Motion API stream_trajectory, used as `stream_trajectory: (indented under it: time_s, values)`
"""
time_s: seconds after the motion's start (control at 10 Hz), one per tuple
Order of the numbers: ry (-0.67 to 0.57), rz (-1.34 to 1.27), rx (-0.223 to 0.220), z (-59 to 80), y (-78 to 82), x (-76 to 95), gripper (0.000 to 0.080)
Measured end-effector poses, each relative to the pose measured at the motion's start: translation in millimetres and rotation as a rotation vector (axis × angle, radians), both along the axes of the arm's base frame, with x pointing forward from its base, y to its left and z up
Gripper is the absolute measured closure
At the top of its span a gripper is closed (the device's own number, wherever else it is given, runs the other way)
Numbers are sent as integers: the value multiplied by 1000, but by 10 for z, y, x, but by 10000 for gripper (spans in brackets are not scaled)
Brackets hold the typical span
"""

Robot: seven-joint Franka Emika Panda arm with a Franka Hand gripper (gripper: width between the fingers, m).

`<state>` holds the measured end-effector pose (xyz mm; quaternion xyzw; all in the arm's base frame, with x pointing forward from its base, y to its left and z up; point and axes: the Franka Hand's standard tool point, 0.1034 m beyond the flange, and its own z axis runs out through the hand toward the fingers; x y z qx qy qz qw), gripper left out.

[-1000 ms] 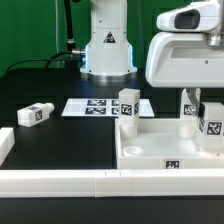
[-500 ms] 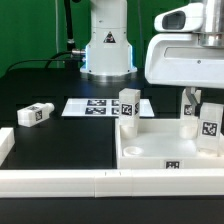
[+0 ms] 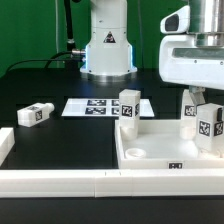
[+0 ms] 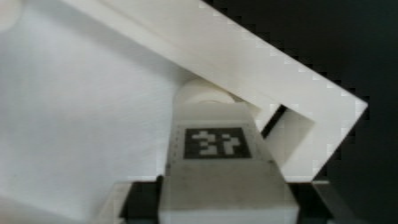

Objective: Assemble square table

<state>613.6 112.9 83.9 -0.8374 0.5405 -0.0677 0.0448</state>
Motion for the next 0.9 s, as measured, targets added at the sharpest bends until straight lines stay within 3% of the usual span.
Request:
stream_trajectory:
  time_s: [0.3, 0.5, 0.7, 0.9]
  values:
    - [-1, -61, 10, 0, 1, 3, 511]
    - [10, 27, -2, 23, 29, 15, 198]
    - [7, 143, -23, 17, 16, 17, 165]
    - [18, 462, -85, 17, -44, 22, 150]
